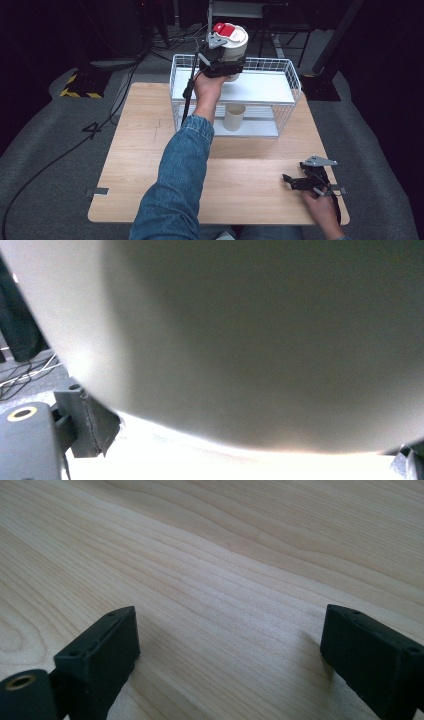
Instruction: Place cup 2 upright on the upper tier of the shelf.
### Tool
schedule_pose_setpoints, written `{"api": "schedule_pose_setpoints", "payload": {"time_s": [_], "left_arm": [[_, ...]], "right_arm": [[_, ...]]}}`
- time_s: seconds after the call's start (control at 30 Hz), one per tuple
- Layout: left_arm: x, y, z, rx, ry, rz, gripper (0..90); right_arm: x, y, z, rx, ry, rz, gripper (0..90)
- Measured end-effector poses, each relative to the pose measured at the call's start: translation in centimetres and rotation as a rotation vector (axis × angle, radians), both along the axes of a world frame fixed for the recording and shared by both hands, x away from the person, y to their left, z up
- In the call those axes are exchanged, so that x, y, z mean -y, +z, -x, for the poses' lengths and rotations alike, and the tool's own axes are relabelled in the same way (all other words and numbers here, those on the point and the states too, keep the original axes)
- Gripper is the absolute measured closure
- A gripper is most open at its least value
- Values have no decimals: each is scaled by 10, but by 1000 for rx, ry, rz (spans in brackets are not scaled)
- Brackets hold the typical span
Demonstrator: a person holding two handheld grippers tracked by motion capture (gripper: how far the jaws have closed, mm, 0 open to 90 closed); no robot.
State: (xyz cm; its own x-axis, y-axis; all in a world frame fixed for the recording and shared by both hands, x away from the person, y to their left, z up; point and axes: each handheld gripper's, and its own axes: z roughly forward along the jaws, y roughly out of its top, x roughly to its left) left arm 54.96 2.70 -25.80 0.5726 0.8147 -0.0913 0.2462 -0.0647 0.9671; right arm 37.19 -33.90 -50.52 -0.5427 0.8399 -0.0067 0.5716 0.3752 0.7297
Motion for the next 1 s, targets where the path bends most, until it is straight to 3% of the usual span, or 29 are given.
{"api": "schedule_pose_setpoints", "payload": {"time_s": [0.17,0.67,1.0], "left_arm": [[2,-4,-6,-16,35,-10,115],[10,-16,-15,-67,24,-47,115],[11,-23,-18,-77,44,-33,115]], "right_arm": [[0,0,0,0,0,0,91],[0,0,0,-1,0,-1,91],[0,0,0,-1,-1,-1,91]]}}
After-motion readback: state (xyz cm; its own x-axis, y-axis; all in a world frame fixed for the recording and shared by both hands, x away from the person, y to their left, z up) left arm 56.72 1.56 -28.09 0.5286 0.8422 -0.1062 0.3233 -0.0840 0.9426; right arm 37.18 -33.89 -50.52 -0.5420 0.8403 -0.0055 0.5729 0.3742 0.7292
